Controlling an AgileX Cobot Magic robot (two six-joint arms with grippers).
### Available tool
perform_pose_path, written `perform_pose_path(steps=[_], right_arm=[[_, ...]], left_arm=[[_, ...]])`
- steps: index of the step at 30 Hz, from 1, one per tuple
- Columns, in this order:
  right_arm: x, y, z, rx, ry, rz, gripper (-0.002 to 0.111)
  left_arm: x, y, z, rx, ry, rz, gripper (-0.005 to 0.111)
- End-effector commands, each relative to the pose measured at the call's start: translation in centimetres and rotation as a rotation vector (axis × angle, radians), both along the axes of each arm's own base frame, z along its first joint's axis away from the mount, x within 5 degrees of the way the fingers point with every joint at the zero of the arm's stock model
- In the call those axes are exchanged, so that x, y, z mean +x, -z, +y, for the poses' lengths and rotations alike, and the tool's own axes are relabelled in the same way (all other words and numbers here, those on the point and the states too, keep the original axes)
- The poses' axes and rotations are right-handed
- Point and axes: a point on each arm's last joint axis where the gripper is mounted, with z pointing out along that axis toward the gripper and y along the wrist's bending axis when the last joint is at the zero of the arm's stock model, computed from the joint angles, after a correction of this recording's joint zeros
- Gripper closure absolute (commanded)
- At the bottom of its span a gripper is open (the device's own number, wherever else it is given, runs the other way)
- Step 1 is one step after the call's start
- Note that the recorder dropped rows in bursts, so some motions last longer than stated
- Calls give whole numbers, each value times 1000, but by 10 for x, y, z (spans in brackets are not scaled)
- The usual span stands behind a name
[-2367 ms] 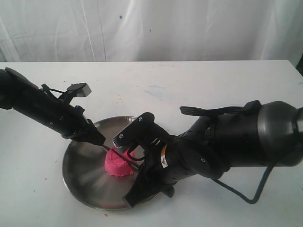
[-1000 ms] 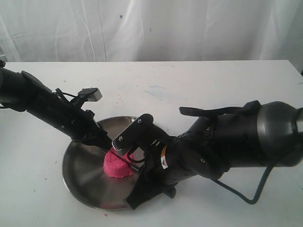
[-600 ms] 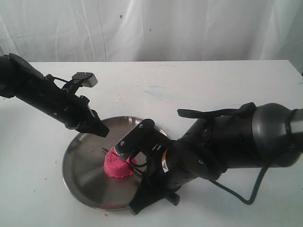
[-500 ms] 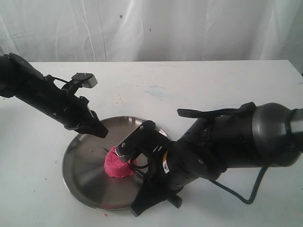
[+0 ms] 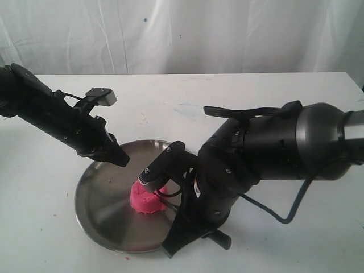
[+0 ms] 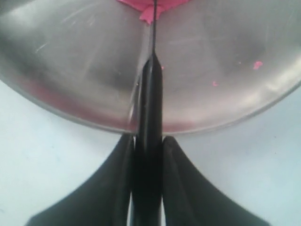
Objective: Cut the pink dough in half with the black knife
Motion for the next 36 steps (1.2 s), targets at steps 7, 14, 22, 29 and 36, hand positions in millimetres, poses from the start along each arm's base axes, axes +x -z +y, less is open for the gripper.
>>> perform_pose_path(steps=[7,14,22,29,36], right_arm=[[-3,-8,-3,-97,-58,67,108],[-8,-8,2,-42,-95,114,108],[-5,-7,-4,-104,-79,90,108],[-9,-7,-12,-203,-92,137,108],[-9,-7,-17,-259,-106,143,108]], left_arm=[[-3,-4,0,-19,-3,14,98],[-3,-4,0,-23,-6,14,98],[-3,-4,0,-23,-8,16,98],[-3,-4,0,-22,-10,13,98],[-2,-4,0,-27,-14,14,98]])
